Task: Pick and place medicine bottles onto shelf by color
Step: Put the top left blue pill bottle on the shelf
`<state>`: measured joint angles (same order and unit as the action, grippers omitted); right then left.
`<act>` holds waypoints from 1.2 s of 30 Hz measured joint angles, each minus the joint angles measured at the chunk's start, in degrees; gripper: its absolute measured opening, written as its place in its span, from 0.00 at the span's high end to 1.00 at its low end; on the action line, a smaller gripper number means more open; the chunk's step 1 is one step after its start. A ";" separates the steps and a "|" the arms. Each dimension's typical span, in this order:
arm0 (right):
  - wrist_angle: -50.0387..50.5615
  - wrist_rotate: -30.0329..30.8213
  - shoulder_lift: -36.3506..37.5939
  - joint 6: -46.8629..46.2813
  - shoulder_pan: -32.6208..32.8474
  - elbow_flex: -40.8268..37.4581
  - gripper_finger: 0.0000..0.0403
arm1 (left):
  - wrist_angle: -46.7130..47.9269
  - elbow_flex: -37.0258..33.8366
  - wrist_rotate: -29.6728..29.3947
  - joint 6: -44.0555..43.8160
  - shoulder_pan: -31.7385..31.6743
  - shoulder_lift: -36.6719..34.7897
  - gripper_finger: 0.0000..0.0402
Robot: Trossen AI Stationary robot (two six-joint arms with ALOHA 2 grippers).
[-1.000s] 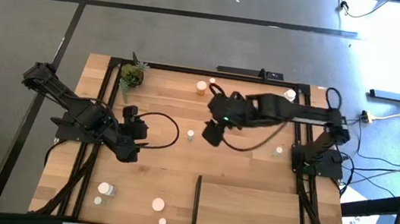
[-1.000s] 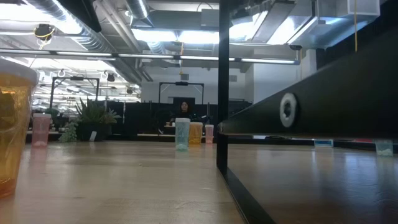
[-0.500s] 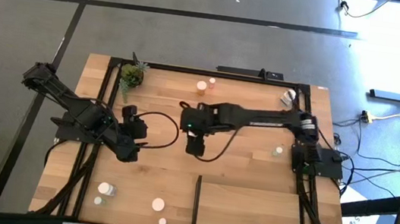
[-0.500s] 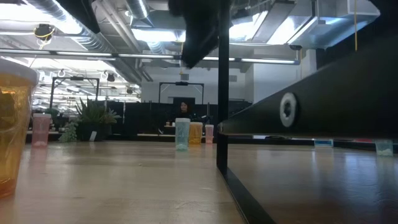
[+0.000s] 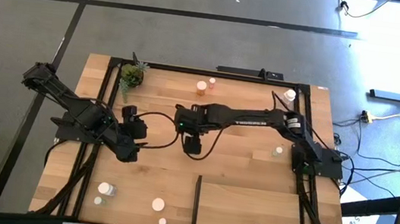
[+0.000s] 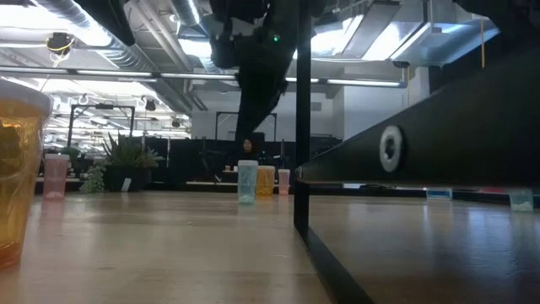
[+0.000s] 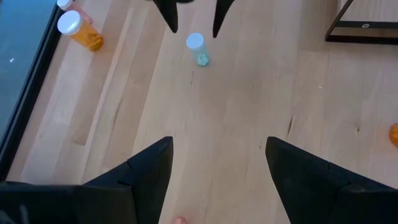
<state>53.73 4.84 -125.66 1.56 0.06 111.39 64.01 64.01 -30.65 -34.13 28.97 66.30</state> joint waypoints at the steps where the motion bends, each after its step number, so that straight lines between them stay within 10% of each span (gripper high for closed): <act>1: -0.02 0.00 -0.16 0.00 -0.22 0.00 0.38 | 0.00 0.00 0.02 0.00 0.00 0.00 0.38; 36: -0.07 -1.77 -5.25 -2.49 -2.91 -0.22 0.38 | -0.65 0.00 0.05 -0.42 -0.02 0.00 0.38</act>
<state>53.66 3.07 -130.90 -0.93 -2.85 111.18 63.36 64.01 -30.60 -34.54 28.96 66.30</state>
